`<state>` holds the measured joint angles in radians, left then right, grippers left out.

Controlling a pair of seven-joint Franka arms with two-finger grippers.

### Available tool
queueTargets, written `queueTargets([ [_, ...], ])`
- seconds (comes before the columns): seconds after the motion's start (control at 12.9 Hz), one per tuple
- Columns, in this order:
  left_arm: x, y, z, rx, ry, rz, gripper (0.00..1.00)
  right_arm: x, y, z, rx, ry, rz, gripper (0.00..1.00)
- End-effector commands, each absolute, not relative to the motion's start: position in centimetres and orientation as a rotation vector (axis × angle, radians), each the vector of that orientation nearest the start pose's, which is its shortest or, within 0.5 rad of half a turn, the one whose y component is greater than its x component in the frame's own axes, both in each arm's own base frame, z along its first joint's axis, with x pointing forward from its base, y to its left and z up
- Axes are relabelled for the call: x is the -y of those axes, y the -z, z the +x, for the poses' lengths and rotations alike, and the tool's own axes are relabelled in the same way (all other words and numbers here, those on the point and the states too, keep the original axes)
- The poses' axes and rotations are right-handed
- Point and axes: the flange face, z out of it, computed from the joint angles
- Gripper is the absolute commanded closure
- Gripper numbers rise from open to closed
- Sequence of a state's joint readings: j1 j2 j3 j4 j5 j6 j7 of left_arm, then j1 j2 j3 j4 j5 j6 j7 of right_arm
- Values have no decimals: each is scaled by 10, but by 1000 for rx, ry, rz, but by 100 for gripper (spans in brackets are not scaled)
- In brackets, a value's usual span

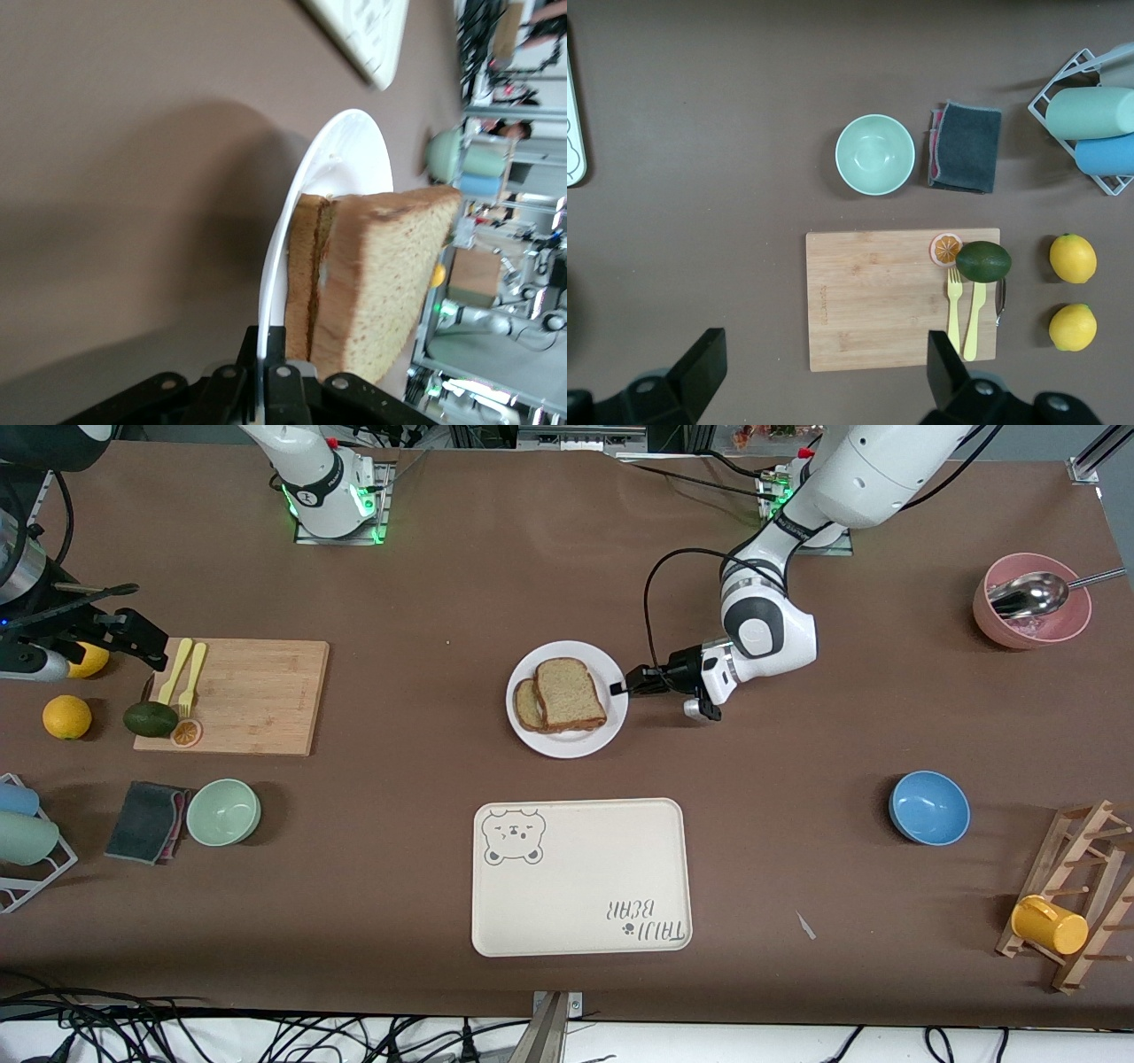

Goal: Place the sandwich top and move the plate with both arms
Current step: 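Slide the white plate with the left gripper onto the bear tray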

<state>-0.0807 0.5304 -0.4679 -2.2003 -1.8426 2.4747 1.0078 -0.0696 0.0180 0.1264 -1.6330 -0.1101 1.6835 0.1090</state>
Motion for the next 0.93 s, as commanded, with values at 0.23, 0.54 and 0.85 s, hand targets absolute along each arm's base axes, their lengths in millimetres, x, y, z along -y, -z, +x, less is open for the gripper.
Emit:
queueTargets([
  [0.23, 293, -208, 506, -363, -82, 1941, 100, -21, -596, 567, -42, 60, -3259, 0],
  [0.54, 283, -205, 552, -356, -167, 1991, 100, -23, -596, 568, -41, 75, -3253, 0],
  [0.85, 281, -194, 603, -403, -145, 2022, 100, -28, -596, 564, -70, 41, -3174, 0],
])
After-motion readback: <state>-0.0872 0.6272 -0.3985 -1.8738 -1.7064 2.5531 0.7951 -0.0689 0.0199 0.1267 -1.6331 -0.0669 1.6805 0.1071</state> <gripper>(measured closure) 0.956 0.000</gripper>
